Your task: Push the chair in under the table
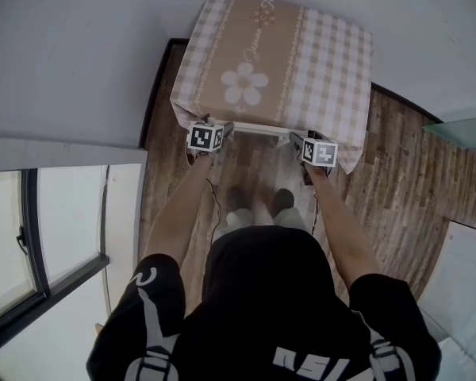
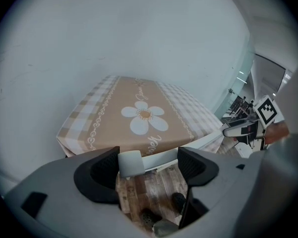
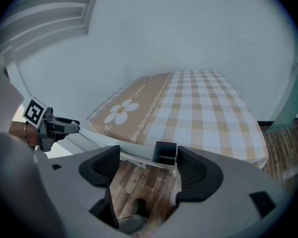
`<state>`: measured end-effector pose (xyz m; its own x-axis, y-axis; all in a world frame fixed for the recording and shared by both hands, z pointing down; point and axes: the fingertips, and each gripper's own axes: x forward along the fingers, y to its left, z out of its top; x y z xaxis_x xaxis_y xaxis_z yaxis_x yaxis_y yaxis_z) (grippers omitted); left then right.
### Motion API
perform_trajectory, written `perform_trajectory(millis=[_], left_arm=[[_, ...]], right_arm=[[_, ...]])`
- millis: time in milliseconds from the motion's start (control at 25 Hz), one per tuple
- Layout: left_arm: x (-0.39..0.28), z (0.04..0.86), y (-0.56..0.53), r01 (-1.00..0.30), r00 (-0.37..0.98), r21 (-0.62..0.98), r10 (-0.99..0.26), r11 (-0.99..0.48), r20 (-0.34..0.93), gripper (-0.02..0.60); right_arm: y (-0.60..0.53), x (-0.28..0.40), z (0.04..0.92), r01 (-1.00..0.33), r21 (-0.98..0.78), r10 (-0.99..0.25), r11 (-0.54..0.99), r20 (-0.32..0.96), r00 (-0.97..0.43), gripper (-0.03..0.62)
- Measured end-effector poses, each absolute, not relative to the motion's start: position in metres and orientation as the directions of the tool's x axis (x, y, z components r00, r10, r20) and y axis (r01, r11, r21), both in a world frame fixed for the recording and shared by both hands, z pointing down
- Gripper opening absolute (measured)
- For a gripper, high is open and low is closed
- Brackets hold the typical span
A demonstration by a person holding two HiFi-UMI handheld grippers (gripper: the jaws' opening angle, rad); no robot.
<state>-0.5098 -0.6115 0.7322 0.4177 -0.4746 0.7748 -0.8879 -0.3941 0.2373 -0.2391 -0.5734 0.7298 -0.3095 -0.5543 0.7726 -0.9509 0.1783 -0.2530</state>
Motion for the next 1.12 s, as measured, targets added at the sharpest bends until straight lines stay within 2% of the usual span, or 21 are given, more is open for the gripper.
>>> perform_trajectory(millis=[760,1000,1120], left_arm=[[-0.499,0.735,-0.66,-0.823,0.495,0.259,-0.414,-0.506,0.764,0.373],[-0.502,0.729,-0.658,-0.845,0.458,0.219,-0.449,-0.489,0.767,0.371],[-0.507,0.725,-0.654,-0.877,0.415,0.194,-0.487,-0.44,0.768,0.371]], right_arm=[[-0.59,-0.236,0.733,-0.967,-0.247,-0.607,0.065,0.759,-0.235,0.371],[-0.59,-0.234,0.731,-0.963,-0.26,-0.585,0.063,0.772,-0.247,0.37],[-0.59,-0.231,0.723,-0.979,-0.188,-0.606,0.082,0.77,-0.199,0.37]])
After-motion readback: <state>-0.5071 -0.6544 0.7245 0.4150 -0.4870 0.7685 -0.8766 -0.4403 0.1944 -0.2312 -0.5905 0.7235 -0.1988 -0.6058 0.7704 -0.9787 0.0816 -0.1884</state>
